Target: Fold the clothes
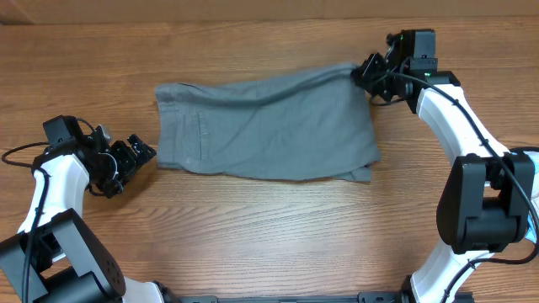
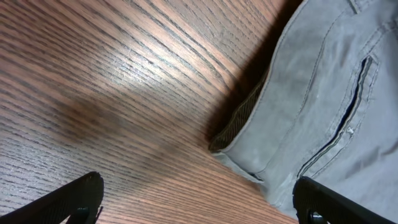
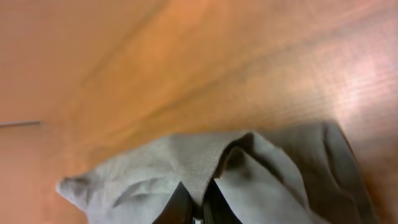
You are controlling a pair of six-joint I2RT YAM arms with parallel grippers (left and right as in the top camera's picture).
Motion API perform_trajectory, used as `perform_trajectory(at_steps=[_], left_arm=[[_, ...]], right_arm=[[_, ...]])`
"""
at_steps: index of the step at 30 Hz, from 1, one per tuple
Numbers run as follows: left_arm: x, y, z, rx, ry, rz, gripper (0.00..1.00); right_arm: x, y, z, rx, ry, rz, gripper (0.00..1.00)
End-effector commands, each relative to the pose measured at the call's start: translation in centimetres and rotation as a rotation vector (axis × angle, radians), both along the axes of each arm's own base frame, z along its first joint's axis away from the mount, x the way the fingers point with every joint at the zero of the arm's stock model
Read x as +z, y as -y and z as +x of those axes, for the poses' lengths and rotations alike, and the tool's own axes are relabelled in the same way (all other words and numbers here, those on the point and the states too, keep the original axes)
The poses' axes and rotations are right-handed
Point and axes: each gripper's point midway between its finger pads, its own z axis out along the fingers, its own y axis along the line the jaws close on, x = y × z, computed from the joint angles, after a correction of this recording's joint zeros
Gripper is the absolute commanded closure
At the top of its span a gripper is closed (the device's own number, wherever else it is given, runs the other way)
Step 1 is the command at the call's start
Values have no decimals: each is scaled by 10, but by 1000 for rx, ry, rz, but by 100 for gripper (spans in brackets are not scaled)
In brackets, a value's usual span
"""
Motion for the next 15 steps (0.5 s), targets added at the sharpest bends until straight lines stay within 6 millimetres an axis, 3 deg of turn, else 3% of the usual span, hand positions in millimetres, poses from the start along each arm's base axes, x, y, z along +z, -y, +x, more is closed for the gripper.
perform_trajectory(at_steps=[1, 3, 6, 10, 15], left_arm=[[3, -3, 5, -23, 16, 15, 0], [2, -3, 5, -23, 15, 14, 0], [2, -3, 4, -24, 12, 13, 0], [2, -2, 4, -35, 12, 15, 0], [2, -1, 2, -41, 5, 13, 0]], right_arm=[[26, 9, 13, -47, 73, -1, 87], [22, 15, 13, -73, 61, -26, 59], [11, 28, 6, -112, 7, -66, 58], [-5, 51, -13, -100, -80, -102, 49], [-36, 78, -67, -36, -301, -166, 46]])
